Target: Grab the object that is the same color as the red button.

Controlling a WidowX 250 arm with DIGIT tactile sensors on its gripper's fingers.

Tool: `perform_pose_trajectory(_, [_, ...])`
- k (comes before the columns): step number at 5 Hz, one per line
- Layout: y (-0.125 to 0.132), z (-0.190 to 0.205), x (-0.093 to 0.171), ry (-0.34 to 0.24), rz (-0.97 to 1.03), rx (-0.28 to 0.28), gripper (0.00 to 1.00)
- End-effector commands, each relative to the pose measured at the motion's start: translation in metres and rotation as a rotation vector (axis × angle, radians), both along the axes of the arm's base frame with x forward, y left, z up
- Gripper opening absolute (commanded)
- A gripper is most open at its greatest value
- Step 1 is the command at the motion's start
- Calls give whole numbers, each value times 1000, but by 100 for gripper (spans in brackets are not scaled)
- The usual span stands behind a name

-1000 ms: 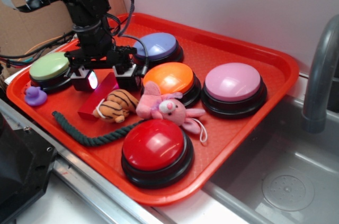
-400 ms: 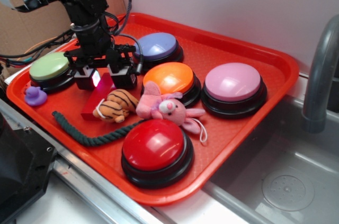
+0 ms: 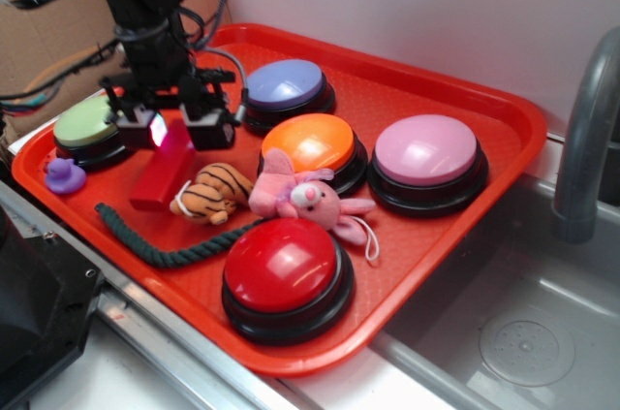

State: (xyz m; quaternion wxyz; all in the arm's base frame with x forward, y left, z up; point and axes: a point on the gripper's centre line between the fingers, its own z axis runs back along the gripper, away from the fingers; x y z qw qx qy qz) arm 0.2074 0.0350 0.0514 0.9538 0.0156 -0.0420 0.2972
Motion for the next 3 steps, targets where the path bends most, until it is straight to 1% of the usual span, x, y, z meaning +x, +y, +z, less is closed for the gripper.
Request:
perform_pose_trajectory(1, [-13,78,-1,-42,-189,52,0])
perform_pose_trajectory(2, [-21,106,-8,-13,-291,39,0])
perform_pose_trajectory(3, [-32,123,-14,-32,-377,-13,0])
